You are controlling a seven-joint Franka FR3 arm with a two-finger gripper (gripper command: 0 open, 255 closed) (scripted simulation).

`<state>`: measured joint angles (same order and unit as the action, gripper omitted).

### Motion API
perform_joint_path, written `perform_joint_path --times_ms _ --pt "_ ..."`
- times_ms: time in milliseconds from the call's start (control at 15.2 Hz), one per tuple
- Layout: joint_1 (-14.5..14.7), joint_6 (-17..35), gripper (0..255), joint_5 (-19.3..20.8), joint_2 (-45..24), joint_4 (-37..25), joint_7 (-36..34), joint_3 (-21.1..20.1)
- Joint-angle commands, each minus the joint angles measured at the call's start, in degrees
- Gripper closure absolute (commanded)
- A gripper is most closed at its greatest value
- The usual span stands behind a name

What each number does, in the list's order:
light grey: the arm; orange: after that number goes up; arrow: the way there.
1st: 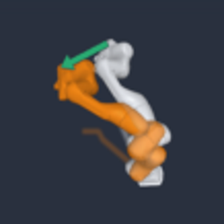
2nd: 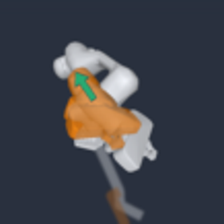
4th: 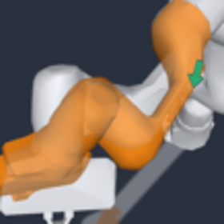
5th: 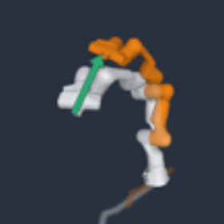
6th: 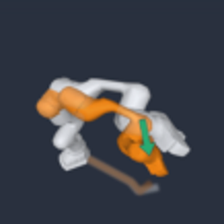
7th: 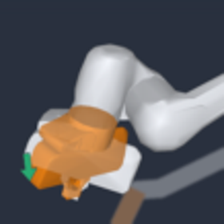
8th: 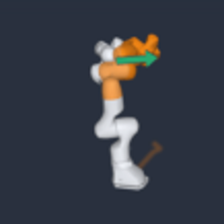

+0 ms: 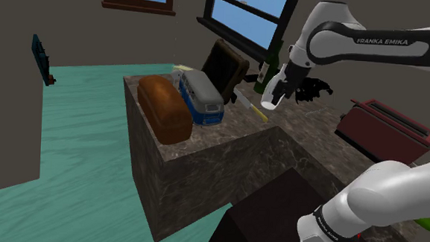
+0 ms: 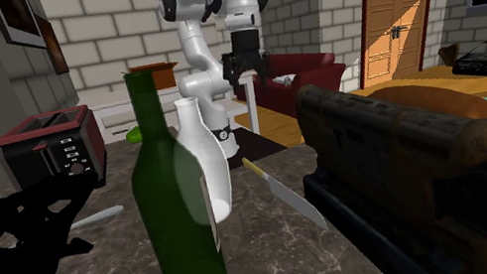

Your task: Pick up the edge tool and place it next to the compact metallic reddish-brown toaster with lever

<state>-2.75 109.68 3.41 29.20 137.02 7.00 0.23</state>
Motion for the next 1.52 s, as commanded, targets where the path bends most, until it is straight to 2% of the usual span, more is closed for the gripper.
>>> perform_joint_path --times_ms 0,594,1188,1452 --pt "-0.4 3.4 0 0.0 -4.2 -1.3 -0.2 0.4" --pt "-2.1 15.3 0 -0.8 -22.8 -9.8 0.2 2.9" --pt "-4.0 21.7 0 -4.0 -42.0 -24.2 1.7 4.5" --pt "-4.1 23.7 0 -4.2 -43.9 -24.2 1.8 4.5"
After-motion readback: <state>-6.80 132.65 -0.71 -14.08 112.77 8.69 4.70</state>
